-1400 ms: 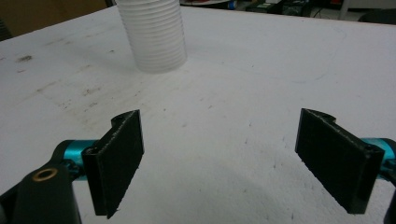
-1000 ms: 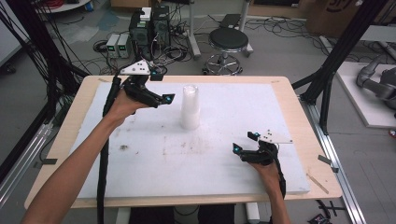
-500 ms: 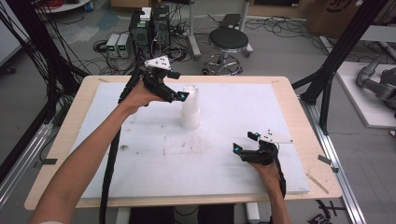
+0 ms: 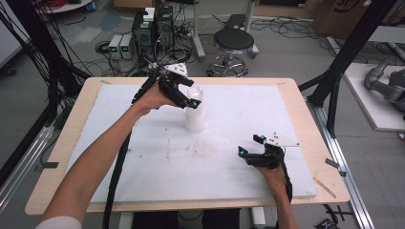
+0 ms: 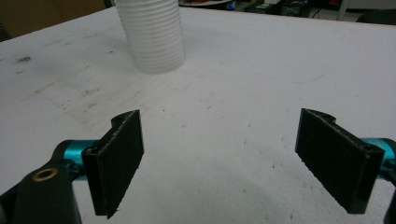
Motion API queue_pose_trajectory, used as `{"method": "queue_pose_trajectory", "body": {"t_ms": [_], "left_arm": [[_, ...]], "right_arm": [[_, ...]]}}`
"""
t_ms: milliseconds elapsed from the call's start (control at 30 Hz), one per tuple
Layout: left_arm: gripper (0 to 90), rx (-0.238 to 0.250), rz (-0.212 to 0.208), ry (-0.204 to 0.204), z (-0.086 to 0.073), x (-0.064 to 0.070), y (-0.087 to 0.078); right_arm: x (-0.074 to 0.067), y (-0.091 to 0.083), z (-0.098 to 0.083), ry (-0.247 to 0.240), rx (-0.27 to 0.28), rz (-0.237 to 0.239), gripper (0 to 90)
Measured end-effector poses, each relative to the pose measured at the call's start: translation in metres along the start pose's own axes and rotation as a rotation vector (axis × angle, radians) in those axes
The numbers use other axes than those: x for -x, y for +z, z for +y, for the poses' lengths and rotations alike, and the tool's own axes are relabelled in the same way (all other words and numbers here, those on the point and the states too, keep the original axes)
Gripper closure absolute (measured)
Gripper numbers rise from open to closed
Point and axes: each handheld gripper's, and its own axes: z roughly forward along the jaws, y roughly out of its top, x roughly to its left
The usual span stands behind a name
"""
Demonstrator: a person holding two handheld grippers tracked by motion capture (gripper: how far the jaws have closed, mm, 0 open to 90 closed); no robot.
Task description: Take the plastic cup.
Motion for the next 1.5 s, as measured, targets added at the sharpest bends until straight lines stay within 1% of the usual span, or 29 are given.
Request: {"method": "queue_pose_trajectory", "body": {"t_ms": [33, 100, 133, 167, 200, 233, 300, 400, 433, 467, 500, 600, 633, 733, 833, 900, 1033, 1100, 1167, 1267, 1500], "left_arm": [[2.8, 0.0, 0.0, 0.0, 0.0, 0.0, 0.0], [2.8, -0.022, -0.005, 0.006, 0.0, 0.0, 0.004], [2.8, -0.022, -0.005, 0.006, 0.0, 0.0, 0.004], [2.8, -0.036, -0.009, 0.013, 0.0, 0.001, 0.006], [2.8, -0.036, -0.009, 0.013, 0.0, 0.001, 0.006], [2.9, -0.048, -0.008, 0.016, -0.001, 0.001, 0.007], [2.9, -0.068, -0.006, 0.012, -0.002, 0.0, 0.012], [3.1, -0.077, -0.008, 0.007, -0.003, 0.0, 0.014], [6.8, -0.085, -0.008, 0.011, -0.003, -0.001, 0.015], [6.8, -0.089, -0.013, 0.015, -0.003, -0.001, 0.015], [13.4, -0.097, -0.02, 0.02, -0.003, -0.001, 0.017], [13.4, -0.1, -0.018, 0.014, -0.003, -0.001, 0.018], [13.4, -0.11, -0.016, 0.018, -0.003, -0.001, 0.02], [13.6, -0.117, -0.014, 0.012, -0.002, -0.001, 0.02], [16.1, -0.124, -0.016, 0.015, -0.001, -0.002, 0.02], [21.0, -0.129, -0.019, 0.008, -0.002, -0.002, 0.02], [23.4, -0.141, -0.019, 0.005, -0.002, -0.004, 0.019], [24.5, -0.139, -0.024, -0.005, -0.003, -0.004, 0.019], [26.0, -0.14, -0.029, 0.0, -0.002, -0.004, 0.019], [30.6, -0.134, -0.039, -0.003, -0.002, -0.003, 0.019], [33.2, -0.138, -0.046, -0.002, -0.002, -0.002, 0.019]], "right_arm": [[0.0, 0.0, 0.0, 0.0, 0.0, 0.0, 15.5], [0.0, 0.0, 0.0, 0.001, -0.002, 0.001, 15.4], [0.0, 0.0, 0.0, 0.001, -0.002, 0.001, 15.4], [0.0, 0.0, 0.0, 0.002, -0.003, 0.001, 15.4], [0.0, 0.0, 0.0, 0.002, -0.003, 0.001, 15.4], [0.0, 0.0, 0.0, 0.001, -0.001, 0.0, 15.4], [0.0, 0.0, 0.0, 0.003, -0.001, 0.0, 15.4], [0.0, 0.0, 0.0, 0.001, 0.0, -0.001, 15.4], [0.0, 0.0, 0.0, 0.002, 0.0, -0.001, 15.4], [0.0, 0.0, 0.0, 0.002, 0.0, -0.001, 15.4], [0.0, 0.0, 0.0, 0.002, 0.0, 0.0, 15.4], [0.0, 0.0, 0.0, -0.001, 0.001, -0.001, 15.4], [0.0, 0.0, 0.0, 0.0, 0.001, 0.0, 15.4], [0.0, 0.0, 0.0, 0.003, 0.002, -0.001, 15.5], [0.0, 0.0, 0.0, 0.001, 0.0, -0.001, 15.4], [0.0, 0.0, 0.0, 0.006, 0.0, 0.0, 15.5], [0.0, 0.0, 0.0, 0.005, 0.0, 0.0, 15.4], [0.0, 0.0, 0.0, 0.002, -0.001, 0.0, 15.4], [0.0, 0.0, 0.0, 0.003, -0.001, 0.0, 15.4], [0.0, 0.0, 0.0, 0.006, -0.003, 0.0, 15.4], [0.0, 0.0, 0.0, 0.004, -0.006, 0.0, 15.4]]}}
